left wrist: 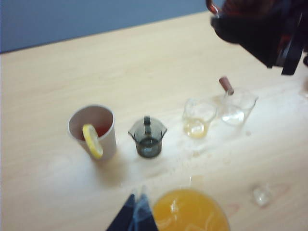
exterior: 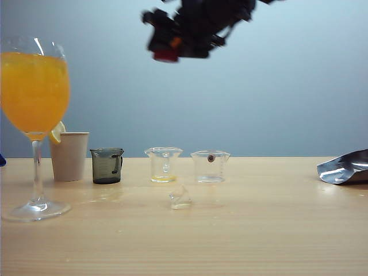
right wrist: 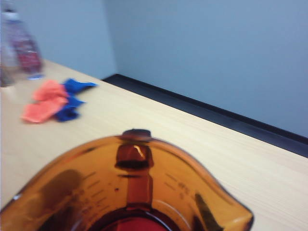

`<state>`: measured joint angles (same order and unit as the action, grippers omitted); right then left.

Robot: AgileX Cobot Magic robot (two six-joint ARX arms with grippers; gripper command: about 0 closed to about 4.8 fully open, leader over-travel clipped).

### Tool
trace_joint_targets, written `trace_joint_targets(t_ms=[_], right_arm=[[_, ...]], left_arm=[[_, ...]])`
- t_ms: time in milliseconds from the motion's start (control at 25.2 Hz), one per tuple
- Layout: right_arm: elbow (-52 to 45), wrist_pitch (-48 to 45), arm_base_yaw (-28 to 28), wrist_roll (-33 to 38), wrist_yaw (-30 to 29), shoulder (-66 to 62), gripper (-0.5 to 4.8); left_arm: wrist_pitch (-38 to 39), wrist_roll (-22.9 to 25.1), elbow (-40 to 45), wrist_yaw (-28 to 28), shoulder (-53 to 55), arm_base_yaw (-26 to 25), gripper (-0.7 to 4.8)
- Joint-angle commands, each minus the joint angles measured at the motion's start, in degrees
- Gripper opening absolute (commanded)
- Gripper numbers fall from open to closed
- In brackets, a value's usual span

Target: Pick up the fourth measuring cup from the left, pour the grenadine inside into the goblet, and finally put the measuring cup back in its original place.

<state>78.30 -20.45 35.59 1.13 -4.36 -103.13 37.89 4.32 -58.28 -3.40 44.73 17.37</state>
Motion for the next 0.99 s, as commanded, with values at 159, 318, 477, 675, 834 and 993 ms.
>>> trace_joint_targets(t_ms=[159,318,477,675,834,993], right_arm=[[1.62,0.17,5.84,-0.28,-2.05,0.5,1.38],[1.62,2.93,10.38,-5.51,-2.29,0.5,1.38],[1.62,3.54,12.98,-10.4,-2.25,0.5,1.38],[1.62,4.81,14.27,-16.15,-1.77,0.5,1.38],[1.62,5.22,15.23,-21.14,-1.73,0.5,1.38],[1.62,5.29,16.31,-24.33,0.37,0.5,1.38]], left_arm=[[4.7,-0.22,-0.11,1.09,-2.8,-0.07,-0.05],[7.34,-0.26,1.51,0.61,-6.73,-0.04,-0.05],[10.93,-0.24,1.99,-1.55,-9.31,-0.04,-0.05],[12.24,-0.24,1.99,-1.99,-9.35,-0.04,-0.05],[12.5,-0.24,1.99,-2.01,-9.35,-0.04,-0.05],[12.66,-0.11,1.99,-1.99,-9.35,-0.04,-0.05]])
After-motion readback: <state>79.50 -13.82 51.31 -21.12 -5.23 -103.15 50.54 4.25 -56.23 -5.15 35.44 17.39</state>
